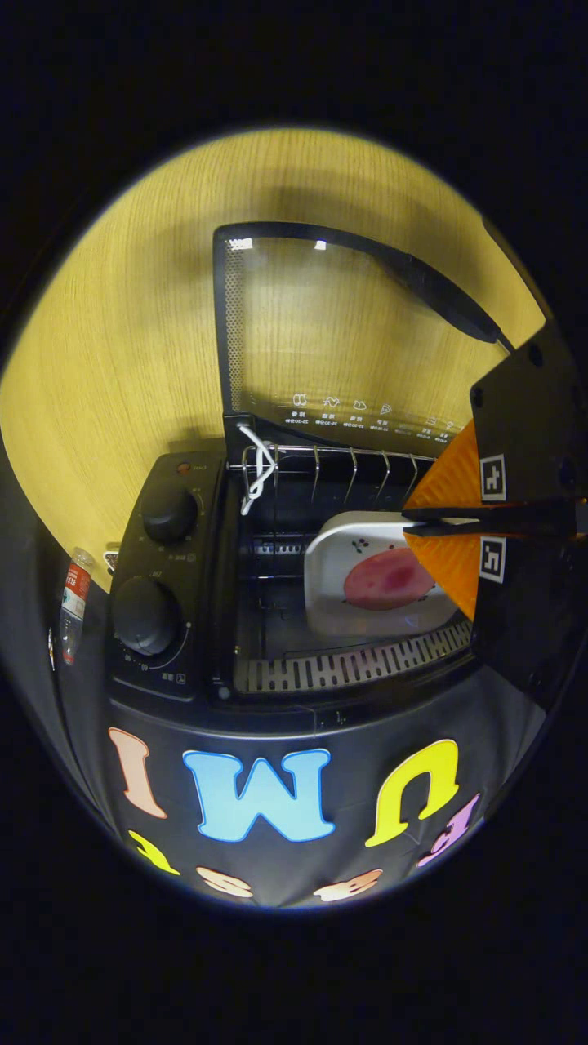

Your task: Open the toaster oven, put the food inside, and close the toaster oven door.

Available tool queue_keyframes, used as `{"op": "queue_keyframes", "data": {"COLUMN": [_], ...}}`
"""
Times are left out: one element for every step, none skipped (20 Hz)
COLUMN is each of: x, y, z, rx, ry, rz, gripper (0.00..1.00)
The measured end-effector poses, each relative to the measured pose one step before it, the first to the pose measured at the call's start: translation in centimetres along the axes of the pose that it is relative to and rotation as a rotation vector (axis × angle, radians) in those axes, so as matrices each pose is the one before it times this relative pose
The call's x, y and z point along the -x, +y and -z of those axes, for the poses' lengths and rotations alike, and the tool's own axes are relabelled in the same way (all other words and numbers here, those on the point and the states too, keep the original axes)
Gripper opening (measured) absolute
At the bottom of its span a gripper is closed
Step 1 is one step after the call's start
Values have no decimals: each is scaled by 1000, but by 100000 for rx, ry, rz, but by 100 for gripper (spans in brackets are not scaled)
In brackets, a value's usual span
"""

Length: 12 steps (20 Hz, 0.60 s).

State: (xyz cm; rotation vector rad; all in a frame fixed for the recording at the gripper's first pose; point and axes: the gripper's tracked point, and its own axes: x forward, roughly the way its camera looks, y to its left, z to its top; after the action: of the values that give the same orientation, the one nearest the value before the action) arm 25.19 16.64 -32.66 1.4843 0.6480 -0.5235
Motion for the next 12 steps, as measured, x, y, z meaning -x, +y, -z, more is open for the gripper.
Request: {"op": "queue_keyframes", "data": {"x": [-362, -223, -148, -1, 338, 95, 48, 403, 258, 620, 465, 671], "y": [-83, -97, 164, 519, 184, 516, 251, 316, 437, -212, -150, -28], "z": [-109, 57, -53, 176, 62, -290, -157, 507, 97, 77, 294, 562], "rx": [-38, -84, -210, -557, -100, -109, 182, 76, 444, 1344, 1657, 1809], "ry": [-856, -714, -587, 241, -434, -452, -37, 1149, 1460, 364, 1279, 1974], "rz": [584, 642, -592, -1980, -1452, -1594, -1481, -2109, -1435, 100, -226, -660], "gripper": [2, 2, 4, 4, 11, 15, 30, 44, 66, 87, 96, 97]}}
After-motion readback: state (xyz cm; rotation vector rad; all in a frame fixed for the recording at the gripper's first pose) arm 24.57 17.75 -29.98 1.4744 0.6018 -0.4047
